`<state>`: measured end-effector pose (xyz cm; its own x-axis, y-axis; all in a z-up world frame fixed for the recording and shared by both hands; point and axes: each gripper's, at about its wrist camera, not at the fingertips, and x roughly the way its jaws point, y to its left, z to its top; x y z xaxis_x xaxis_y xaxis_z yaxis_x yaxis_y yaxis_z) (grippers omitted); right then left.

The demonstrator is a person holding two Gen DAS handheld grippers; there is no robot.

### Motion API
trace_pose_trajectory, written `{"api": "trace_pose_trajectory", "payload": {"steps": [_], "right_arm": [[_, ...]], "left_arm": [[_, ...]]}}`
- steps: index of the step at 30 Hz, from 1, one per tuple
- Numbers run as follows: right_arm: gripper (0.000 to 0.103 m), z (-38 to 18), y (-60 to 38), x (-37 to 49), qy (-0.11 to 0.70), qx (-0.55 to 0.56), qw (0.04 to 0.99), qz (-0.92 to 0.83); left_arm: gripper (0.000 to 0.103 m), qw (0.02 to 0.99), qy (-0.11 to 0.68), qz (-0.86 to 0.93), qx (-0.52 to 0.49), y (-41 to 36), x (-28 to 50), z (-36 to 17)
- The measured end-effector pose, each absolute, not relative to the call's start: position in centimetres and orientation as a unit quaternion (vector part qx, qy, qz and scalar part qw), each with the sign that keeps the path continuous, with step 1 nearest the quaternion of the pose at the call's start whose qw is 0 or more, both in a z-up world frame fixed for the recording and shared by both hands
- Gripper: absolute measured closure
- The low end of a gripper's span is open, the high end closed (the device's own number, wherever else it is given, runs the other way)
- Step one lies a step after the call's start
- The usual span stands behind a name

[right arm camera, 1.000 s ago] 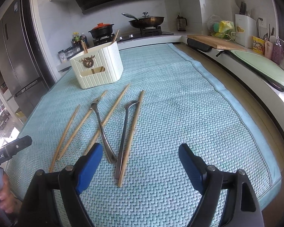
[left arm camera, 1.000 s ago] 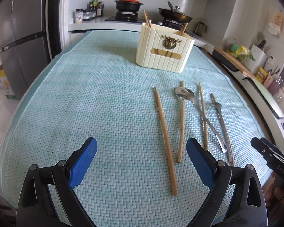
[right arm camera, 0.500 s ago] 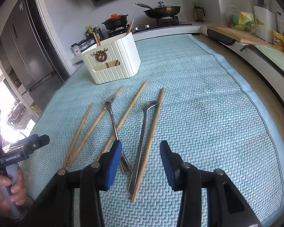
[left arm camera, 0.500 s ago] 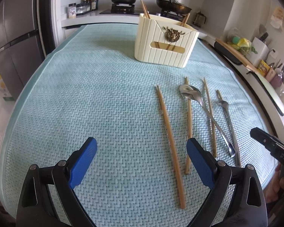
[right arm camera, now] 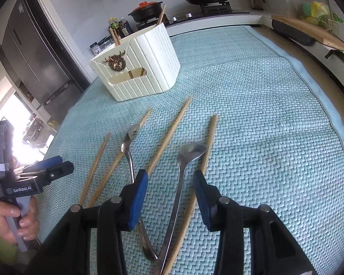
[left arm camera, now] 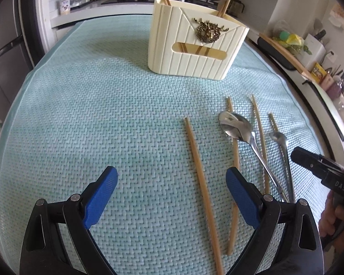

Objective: Organize utensils
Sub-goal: 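Move both open tools down toward the remaining chopsticks and spoons, then close the left tool on a wooden chopstick while the right tool grasps a steel spoon, then lift the chopstick and spoon with both tools and carry them over the cream box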

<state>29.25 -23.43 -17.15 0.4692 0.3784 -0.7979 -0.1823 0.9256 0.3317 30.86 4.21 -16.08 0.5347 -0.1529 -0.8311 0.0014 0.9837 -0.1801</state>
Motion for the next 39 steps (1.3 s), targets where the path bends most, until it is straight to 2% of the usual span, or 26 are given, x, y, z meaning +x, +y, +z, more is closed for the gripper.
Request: {"api": "trace_pose_trajectory", "payload": {"steps": [7,11,14,16,19,23,24,26,32,39], "right_arm": [[0.063,-18.7,-22.6,32.0,0.520,0.107,0.829,0.176],[0.066,-19.6,-22.2,33.4,0.532,0.104,0.823,0.172],[0.078,-20.0,-22.0,34.6,0.535,0.112,0.820,0.171],[0.090,-20.1,-21.9,35.4,0.539,0.117,0.817,0.168],[0.094,-19.9,-21.9,36.2,0.539,0.124,0.816,0.167],[0.095,-19.0,-22.5,36.1,0.530,0.137,0.819,0.171],[0.095,-18.7,-22.7,35.9,0.527,0.140,0.820,0.173],[0.096,-17.8,-22.9,35.7,0.518,0.145,0.824,0.176],[0.097,-14.1,-24.6,34.3,0.486,0.156,0.839,0.188],[0.098,-9.7,-25.6,31.2,0.450,0.151,0.857,0.201]], "left_arm": [[0.010,0.866,0.494,-0.052,-0.058,3.2,33.3,-17.1],[0.015,0.859,0.506,-0.056,-0.051,2.6,34.6,-17.7],[0.019,0.855,0.513,-0.059,-0.051,2.4,35.4,-18.1],[0.022,0.856,0.512,-0.060,-0.043,2.2,35.6,-18.1],[0.036,0.853,0.516,-0.070,-0.033,1.8,35.9,-17.9],[0.067,0.848,0.523,-0.082,-0.027,1.5,36.2,-17.7],[0.070,0.847,0.524,-0.083,-0.026,1.4,36.2,-17.7],[0.096,0.842,0.531,-0.091,-0.032,1.4,36.3,-17.7],[0.100,0.842,0.528,-0.100,-0.051,1.7,36.0,-17.0],[0.100,0.873,0.471,-0.109,-0.064,2.9,34.0,-11.4]]}}
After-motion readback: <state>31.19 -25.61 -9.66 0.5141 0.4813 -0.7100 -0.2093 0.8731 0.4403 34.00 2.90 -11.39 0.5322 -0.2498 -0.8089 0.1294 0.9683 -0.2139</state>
